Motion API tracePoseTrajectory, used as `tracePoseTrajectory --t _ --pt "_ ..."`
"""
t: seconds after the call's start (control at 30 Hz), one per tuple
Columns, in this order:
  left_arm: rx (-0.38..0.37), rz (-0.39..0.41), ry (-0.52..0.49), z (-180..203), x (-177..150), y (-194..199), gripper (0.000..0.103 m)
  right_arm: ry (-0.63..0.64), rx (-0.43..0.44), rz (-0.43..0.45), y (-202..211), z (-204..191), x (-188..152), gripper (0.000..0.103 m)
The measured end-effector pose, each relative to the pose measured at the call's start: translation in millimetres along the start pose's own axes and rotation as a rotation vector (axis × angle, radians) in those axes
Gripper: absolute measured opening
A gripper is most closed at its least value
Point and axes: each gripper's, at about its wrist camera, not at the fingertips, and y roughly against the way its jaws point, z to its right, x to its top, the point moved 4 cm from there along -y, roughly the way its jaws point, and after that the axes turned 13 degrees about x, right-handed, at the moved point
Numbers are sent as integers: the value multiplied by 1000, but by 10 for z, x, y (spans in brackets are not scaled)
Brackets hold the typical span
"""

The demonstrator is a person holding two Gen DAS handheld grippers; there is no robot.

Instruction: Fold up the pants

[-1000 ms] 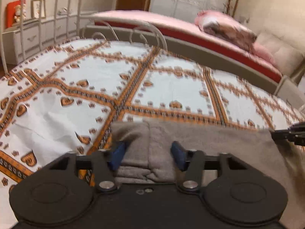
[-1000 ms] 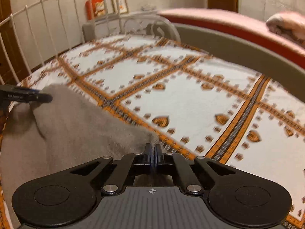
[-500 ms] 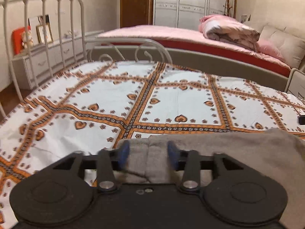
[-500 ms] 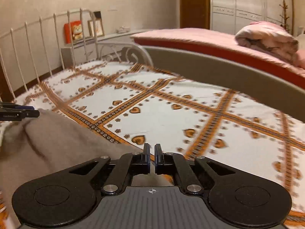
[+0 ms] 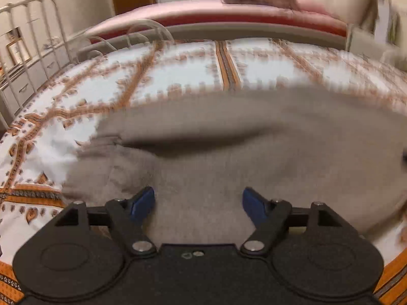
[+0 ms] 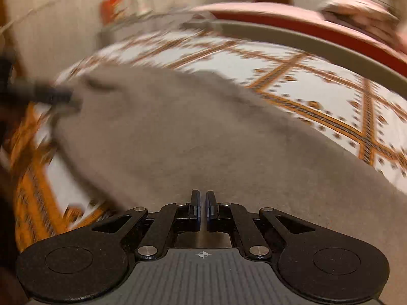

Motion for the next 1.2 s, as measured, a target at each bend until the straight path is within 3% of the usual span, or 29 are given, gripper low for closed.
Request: tracePoseTrajectory --t 0.07,0.13,0.23,0.3,0.37,0.43,0.5,0.63,0.83,1.07,1.17,1.2 --pt "-20 13 32 -55 -18 6 71 -63 -89 35 109 76 86 3" --pt "-7 11 31 -42 -23 22 71 -60 -54 82 321 75 145 3" --pt "10 20 13 -13 -25 35 72 25 -72 39 550 79 91 4" --pt "8 21 15 -18 -30 38 72 58 -127 -26 624 214 -45 21" --pt "6 24 12 5 -36 68 72 106 -280 -162 580 443 -270 52" --pt "7 23 12 1 -41 67 72 75 -320 -112 719 647 -338 64" --pt "8 20 9 -1 -42 74 73 -59 -340 -73 922 851 -312 63" --pt "14 16 5 -4 -39 97 73 -79 -340 55 1346 883 -241 63" --pt "11 54 -13 99 79 226 81 -116 -375 155 1658 891 -281 64" --pt "14 85 -34 422 317 125 87 -124 -345 165 1380 957 -162 64" --pt "45 25 -48 482 315 -98 90 -148 -351 89 1188 1166 -245 64" --pt "41 0 -32 467 290 -172 97 -189 -412 16 1119 1325 -320 64"
